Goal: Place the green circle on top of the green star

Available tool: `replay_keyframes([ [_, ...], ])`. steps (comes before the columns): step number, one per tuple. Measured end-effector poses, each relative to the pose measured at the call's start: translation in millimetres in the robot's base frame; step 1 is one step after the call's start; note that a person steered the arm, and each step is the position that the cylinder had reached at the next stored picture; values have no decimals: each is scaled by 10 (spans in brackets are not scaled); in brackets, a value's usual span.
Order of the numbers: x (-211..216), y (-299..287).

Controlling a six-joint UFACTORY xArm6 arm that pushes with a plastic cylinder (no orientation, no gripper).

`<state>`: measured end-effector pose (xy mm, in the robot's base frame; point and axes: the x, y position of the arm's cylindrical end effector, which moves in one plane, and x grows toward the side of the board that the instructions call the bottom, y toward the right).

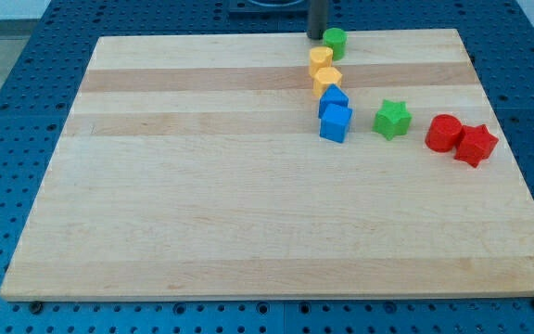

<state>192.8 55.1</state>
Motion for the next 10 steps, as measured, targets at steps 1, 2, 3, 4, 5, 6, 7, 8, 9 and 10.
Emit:
replay_keyframes([
  [1, 1, -102],
  [2, 3, -127],
  [3, 259, -65],
  [4, 290, -57],
  [5, 286, -29],
  [6, 278, 246],
  [7, 287, 573],
  [8, 323, 769],
  [9, 329, 837],
  [10, 329, 848],
])
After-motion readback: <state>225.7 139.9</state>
